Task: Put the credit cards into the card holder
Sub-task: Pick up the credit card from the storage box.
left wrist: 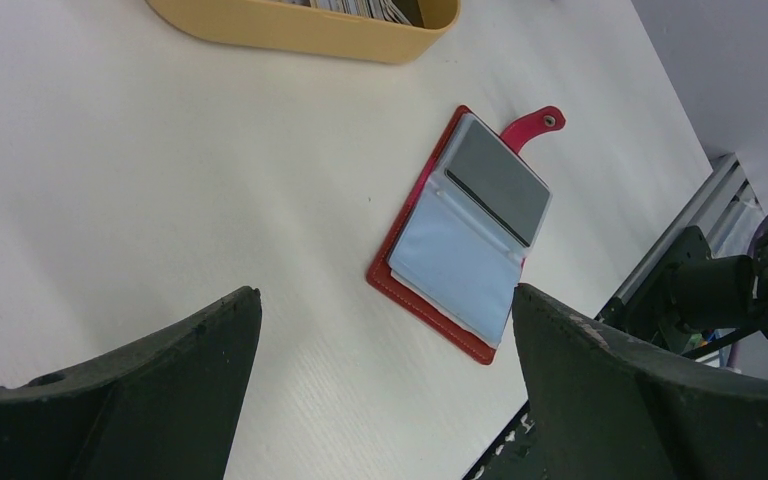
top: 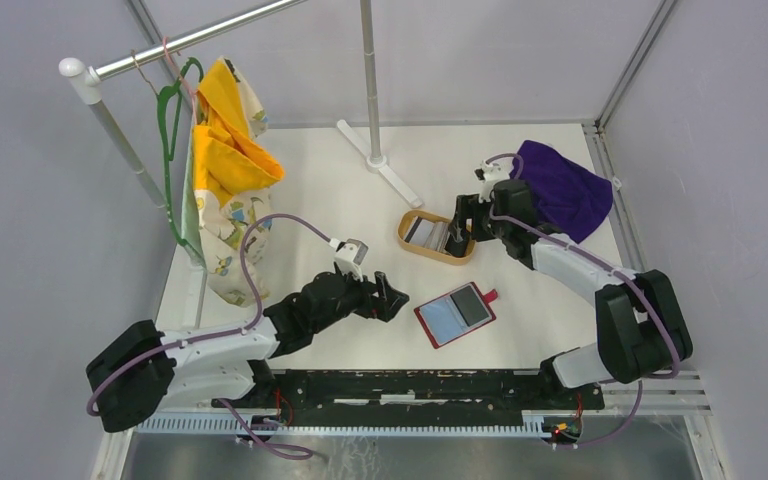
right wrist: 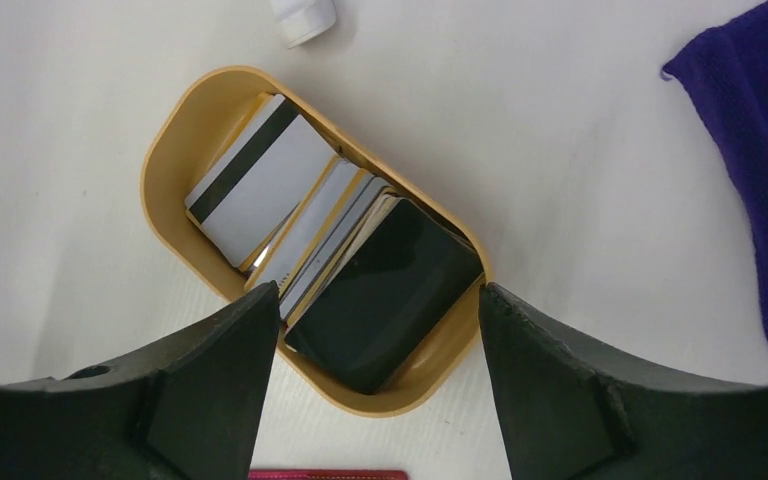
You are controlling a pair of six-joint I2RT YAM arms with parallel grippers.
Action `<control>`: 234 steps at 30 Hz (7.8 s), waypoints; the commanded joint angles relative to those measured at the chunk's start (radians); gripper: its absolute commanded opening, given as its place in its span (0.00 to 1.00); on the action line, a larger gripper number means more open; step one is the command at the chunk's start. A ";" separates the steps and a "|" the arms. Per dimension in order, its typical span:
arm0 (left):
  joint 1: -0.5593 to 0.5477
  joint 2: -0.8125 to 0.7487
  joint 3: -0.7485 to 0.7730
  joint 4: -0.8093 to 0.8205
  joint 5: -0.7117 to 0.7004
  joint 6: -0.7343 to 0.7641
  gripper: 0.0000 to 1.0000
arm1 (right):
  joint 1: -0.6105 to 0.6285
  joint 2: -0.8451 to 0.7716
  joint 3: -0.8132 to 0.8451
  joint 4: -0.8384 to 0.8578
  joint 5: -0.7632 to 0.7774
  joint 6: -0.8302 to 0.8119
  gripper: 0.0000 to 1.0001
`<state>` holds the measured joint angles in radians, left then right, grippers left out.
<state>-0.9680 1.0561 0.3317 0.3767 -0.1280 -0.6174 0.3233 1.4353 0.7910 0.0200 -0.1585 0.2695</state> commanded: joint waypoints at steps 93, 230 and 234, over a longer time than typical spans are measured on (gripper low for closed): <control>-0.001 0.024 0.027 0.062 0.005 -0.045 0.98 | -0.119 0.132 0.094 -0.067 -0.045 0.039 0.65; 0.000 0.030 0.026 0.082 0.023 -0.048 0.97 | -0.341 -0.041 0.058 -0.058 -0.303 0.021 0.00; 0.000 0.034 0.005 0.145 0.046 -0.064 0.97 | -0.346 -0.076 0.033 -0.027 -0.373 0.053 0.00</control>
<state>-0.9680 1.0908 0.3462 0.4072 -0.1135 -0.6422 -0.0139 1.4200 0.8391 -0.0814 -0.4427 0.2905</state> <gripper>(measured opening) 0.973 0.006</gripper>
